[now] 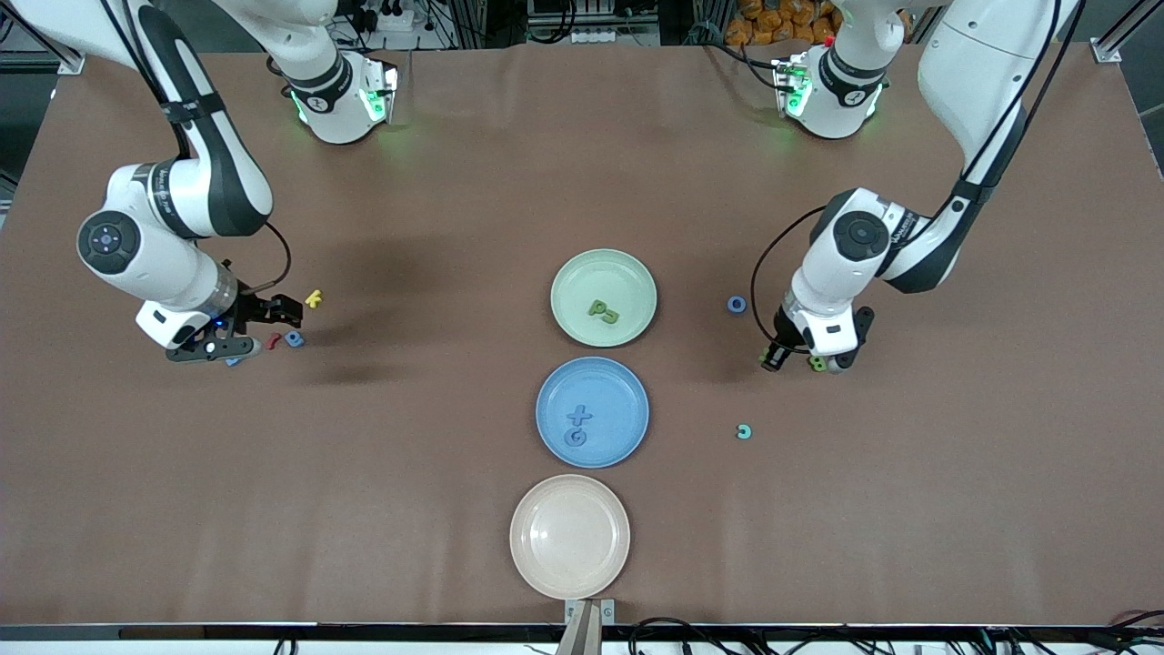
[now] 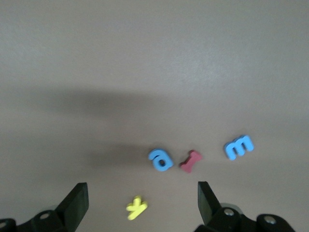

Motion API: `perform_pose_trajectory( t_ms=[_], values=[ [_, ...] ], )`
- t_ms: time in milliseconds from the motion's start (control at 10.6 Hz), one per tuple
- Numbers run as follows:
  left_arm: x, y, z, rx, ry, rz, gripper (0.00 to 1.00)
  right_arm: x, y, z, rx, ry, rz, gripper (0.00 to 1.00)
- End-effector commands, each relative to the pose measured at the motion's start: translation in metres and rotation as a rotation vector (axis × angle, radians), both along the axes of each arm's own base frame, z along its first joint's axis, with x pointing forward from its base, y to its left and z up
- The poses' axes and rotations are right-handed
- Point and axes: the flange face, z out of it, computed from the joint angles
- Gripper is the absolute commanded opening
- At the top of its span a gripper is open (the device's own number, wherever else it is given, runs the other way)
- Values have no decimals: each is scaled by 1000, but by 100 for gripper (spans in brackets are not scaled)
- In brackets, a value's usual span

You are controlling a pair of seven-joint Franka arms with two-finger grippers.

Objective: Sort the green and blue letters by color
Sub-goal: 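Drop the N on the green plate while the right gripper grasps a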

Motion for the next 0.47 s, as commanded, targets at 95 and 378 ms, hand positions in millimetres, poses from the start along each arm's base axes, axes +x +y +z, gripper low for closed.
perform_pose_trajectory(
  t_ms=[95, 378],
  values=[
    [-18, -56, 42, 17, -75, -87, 0, -26, -33, -46, 33, -91, 292, 75],
    [-42, -113, 71, 1, -130, -185, 0, -29, -24, -78, 71, -72, 347, 69]
  ],
)
